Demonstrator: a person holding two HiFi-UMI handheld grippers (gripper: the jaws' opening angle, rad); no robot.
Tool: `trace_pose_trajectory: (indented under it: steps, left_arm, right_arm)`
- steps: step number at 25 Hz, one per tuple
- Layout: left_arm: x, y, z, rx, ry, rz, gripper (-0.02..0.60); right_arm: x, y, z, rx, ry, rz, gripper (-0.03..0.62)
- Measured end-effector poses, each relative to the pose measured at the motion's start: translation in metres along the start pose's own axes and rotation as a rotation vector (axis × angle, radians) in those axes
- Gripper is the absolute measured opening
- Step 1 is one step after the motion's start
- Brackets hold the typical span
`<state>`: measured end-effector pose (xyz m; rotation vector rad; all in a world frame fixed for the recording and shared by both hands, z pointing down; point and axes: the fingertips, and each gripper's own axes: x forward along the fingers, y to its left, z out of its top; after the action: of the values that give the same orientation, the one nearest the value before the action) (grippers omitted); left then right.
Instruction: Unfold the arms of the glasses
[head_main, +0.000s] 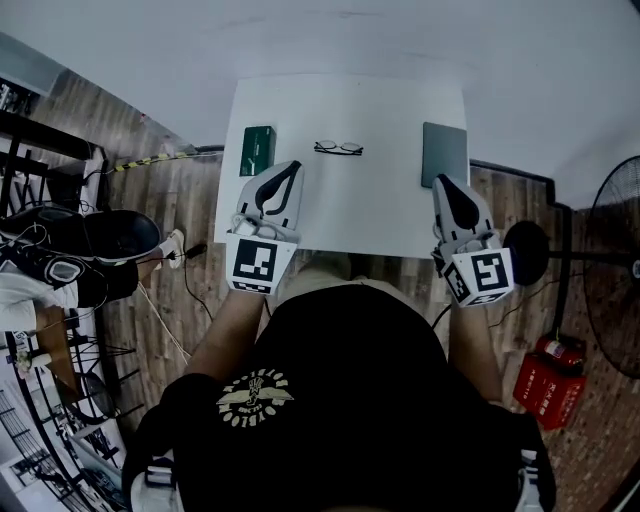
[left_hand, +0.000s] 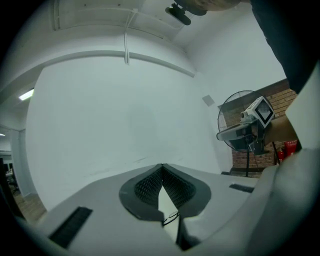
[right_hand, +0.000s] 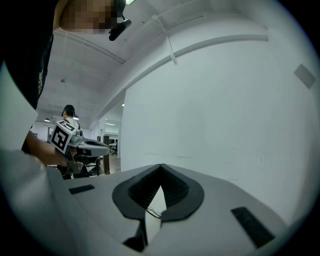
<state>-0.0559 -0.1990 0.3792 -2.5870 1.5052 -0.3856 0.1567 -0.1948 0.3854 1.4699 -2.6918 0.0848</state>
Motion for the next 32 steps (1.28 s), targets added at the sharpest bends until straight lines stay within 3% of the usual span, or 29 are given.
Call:
trace_pose_trajectory:
  steps: [13, 26, 32]
  left_arm:
    - [0.051, 0.017, -0.034, 0.023, 0.064, -0.088, 0.006]
    - [0.111, 0.030, -0.085, 0.062, 0.154, -0.177, 0.006]
    - [0.138, 0.023, -0.118, 0.088, 0.194, -0.252, 0.006]
  right_arm:
    - [0.044, -0.016, -0.025, 0.031, 0.052, -0.036, 0.000]
    - [0.099, -0.031, -0.040, 0.043, 0.112, -0.032, 0.000]
    - [0.114, -0.038, -0.048, 0.055, 0.136, -0.055, 0.000]
